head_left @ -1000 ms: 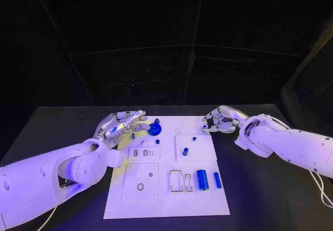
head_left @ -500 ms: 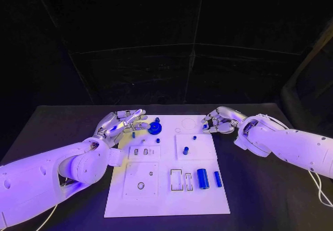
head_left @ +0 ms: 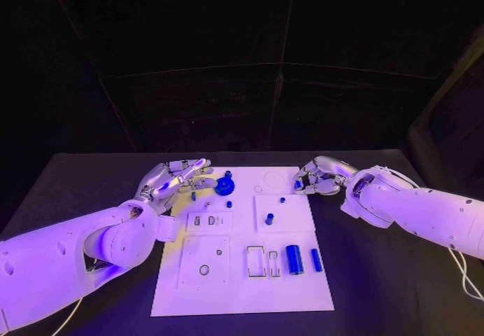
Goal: Assemble the parts on the task board
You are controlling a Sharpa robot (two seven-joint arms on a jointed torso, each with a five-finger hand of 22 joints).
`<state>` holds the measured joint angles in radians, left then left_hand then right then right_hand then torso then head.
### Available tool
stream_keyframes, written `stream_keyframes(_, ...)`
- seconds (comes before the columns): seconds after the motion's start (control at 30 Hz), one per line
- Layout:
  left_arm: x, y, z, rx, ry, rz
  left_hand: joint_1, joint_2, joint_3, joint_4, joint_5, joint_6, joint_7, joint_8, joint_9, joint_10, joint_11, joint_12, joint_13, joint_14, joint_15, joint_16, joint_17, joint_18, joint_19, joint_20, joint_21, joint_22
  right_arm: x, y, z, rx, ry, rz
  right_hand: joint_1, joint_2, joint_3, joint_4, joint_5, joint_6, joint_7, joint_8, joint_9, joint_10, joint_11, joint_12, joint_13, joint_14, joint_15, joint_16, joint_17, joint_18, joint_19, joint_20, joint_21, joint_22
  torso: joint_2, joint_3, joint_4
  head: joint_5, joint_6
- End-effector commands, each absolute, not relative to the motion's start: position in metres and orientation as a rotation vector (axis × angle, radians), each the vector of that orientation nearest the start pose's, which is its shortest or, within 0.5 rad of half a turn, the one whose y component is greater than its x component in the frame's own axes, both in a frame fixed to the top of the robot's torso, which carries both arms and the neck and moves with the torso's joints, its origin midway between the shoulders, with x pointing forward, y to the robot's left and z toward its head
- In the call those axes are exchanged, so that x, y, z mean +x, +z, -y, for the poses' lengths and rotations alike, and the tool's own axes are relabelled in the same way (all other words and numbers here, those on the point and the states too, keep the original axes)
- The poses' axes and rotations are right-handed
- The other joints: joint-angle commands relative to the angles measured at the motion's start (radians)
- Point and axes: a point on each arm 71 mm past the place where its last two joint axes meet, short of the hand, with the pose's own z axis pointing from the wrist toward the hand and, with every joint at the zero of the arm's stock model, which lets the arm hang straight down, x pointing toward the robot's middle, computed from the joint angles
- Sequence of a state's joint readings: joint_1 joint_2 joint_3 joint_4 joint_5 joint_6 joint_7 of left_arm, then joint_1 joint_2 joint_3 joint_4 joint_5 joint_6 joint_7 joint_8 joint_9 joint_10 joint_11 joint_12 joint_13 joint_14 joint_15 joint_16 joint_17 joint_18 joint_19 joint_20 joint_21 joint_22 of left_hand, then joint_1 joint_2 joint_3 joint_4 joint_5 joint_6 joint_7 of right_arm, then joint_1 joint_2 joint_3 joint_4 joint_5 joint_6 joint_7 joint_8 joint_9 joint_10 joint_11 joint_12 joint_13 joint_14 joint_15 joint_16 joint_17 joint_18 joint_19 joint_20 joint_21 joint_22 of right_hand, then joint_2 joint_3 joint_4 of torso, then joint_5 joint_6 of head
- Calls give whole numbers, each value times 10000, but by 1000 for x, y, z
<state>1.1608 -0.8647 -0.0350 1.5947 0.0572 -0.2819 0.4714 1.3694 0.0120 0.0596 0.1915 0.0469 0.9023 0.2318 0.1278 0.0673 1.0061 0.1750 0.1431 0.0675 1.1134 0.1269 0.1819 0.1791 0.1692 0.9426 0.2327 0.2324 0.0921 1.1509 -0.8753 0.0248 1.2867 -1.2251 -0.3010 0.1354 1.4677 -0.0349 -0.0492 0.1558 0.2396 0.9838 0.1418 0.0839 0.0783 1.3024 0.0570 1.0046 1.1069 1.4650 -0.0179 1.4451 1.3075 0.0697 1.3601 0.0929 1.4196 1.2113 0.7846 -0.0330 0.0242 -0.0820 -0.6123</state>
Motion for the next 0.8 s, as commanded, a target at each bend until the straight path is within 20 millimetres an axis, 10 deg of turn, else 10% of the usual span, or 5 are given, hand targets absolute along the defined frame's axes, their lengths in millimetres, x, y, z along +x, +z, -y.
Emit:
stream_keyframes(0.03, 470, -184, -198, -11486, -16850, -13785, 85, 7, -5, -54, 22, 72, -7, 7, 5, 59, -7, 35, -4, 22, -34, -56, 21, 148, 38, 33, -55, -17, 519, -196, 286, 664, 6906, -16502, 46, 100, 29, -69, -107, 102, -11, 30, 12, 55, -62, 79, 19, 587, -42, -14, 271, 47, 0, -35, -10, 21, 9, -7, 17, -12, 2)
stream_keyframes(0.8, 470, -184, -199, -11504, -16810, -13796, 85, 7, -5, -54, 22, 72, -7, 7, 5, 59, -7, 35, -4, 22, -34, -56, 21, 148, 38, 33, -55, -17, 521, -196, 289, 859, 6553, -16368, 459, 700, 685, -451, -1113, 574, -112, 129, 15, 182, -164, 277, 195, 629, -129, 63, 444, 14, 114, -119, 66, 195, 22, -1, 34, -39, -37)
